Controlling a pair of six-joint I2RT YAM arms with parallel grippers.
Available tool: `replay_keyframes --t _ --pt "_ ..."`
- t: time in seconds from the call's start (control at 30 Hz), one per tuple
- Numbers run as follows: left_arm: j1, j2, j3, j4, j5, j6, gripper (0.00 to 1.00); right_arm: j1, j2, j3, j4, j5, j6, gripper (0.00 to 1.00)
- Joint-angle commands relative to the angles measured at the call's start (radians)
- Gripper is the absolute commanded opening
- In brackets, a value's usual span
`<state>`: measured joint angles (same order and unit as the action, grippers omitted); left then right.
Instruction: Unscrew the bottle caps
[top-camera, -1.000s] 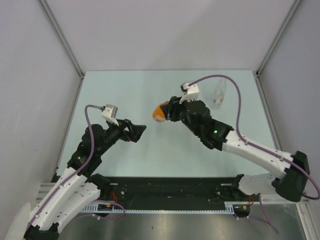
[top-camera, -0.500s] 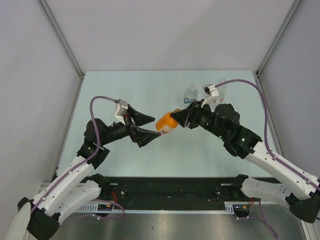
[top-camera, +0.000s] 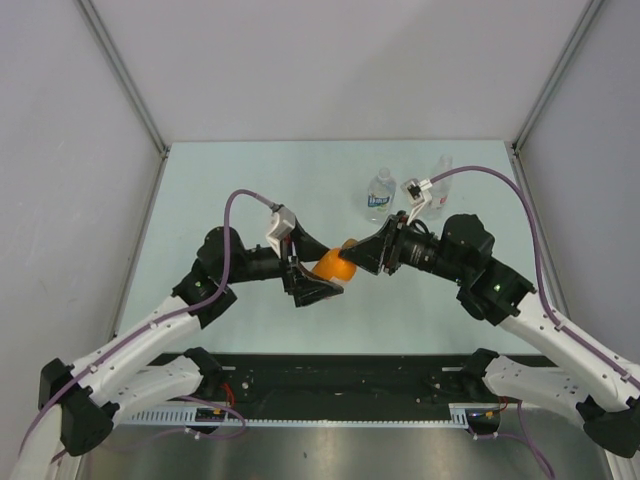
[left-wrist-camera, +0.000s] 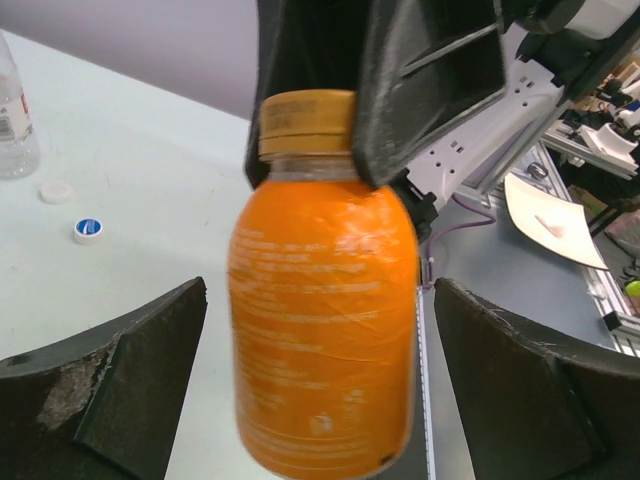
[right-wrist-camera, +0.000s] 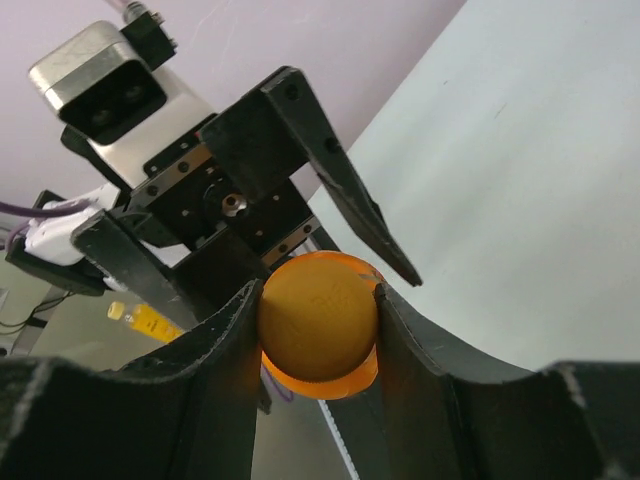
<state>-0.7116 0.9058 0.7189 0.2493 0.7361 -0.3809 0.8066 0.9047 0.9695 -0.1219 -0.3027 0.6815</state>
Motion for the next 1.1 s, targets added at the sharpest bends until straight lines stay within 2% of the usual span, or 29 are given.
replay_keyframes --t 0.0,0.3,0.4,0.47,0.77,0.87,0.9,1.07 --pt "-0.006 0.008 0.040 0.011 -0.017 0.042 1.00 -0.004 -0.033 0.003 0.071 -0.078 0.024 0.00" --pt "-0.015 -0.002 -0.001 0.068 -0.001 0.027 1.00 0.005 -0.017 -0.023 0.160 -0.093 0.055 0.00" --pt "-0.019 -0.011 -0.015 0.087 0.013 0.027 0.96 0.016 -0.004 -0.023 0.174 -0.088 0.053 0.00" --pt "-0.022 -0.015 -0.019 0.084 0.011 0.025 1.00 0.025 0.002 -0.023 0.180 -0.079 0.049 0.00" --pt "-0.025 -0.042 -0.044 0.097 -0.001 0.046 0.99 0.040 0.007 -0.025 0.183 -0.062 0.046 0.00" --pt "-0.023 -0.036 -0.044 0.102 0.005 0.045 0.91 0.042 0.005 -0.023 0.180 -0.058 0.041 0.00" --pt "-0.023 -0.033 -0.044 0.104 0.009 0.040 0.85 0.043 0.005 -0.025 0.179 -0.056 0.041 0.00" --pt "-0.023 -0.025 -0.045 0.113 0.006 0.034 0.73 0.045 0.003 -0.025 0.173 -0.055 0.036 0.00"
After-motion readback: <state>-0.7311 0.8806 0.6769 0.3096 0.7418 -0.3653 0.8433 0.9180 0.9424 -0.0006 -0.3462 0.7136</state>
